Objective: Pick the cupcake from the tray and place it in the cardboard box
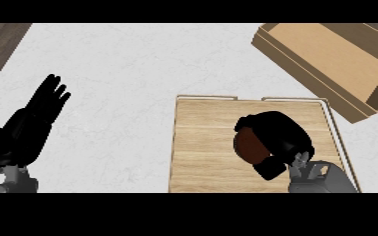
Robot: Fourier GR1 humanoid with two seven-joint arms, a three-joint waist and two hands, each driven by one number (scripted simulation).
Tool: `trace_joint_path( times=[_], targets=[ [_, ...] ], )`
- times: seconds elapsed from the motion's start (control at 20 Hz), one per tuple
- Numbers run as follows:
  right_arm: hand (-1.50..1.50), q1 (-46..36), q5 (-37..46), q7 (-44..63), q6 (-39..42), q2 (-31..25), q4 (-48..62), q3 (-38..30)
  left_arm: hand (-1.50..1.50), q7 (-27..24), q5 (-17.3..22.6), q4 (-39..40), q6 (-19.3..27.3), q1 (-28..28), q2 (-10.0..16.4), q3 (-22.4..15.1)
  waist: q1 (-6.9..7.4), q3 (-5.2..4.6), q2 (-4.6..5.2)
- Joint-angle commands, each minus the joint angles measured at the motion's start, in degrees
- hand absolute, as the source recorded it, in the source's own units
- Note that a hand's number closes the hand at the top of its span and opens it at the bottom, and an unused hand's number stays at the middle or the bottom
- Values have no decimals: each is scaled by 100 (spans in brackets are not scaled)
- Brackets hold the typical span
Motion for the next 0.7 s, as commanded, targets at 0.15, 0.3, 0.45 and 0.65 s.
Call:
trace_joint_path(
  times=[0.15, 0.3, 0.45, 0.65],
  targets=[
    [150, 234, 295, -518, -96, 14, -291, 71, 0, 194, -1, -28, 16, -135, 38, 101, -14, 0, -2],
    [150, -339, 536, -1291, -905, -114, 1167, -245, 0, -46, -88, -440, -54, 416, -235, -144, 56, 3, 8],
    [150, -1511, 633, -886, -802, 260, 2355, -628, 0, -195, 18, 140, -259, -32, 5, 31, 99, 0, 34],
    [150, -2562, 757, -1207, -1146, 91, 3905, -1104, 0, -464, -23, 410, -329, -9, -69, 13, 174, 0, 70]
  ],
)
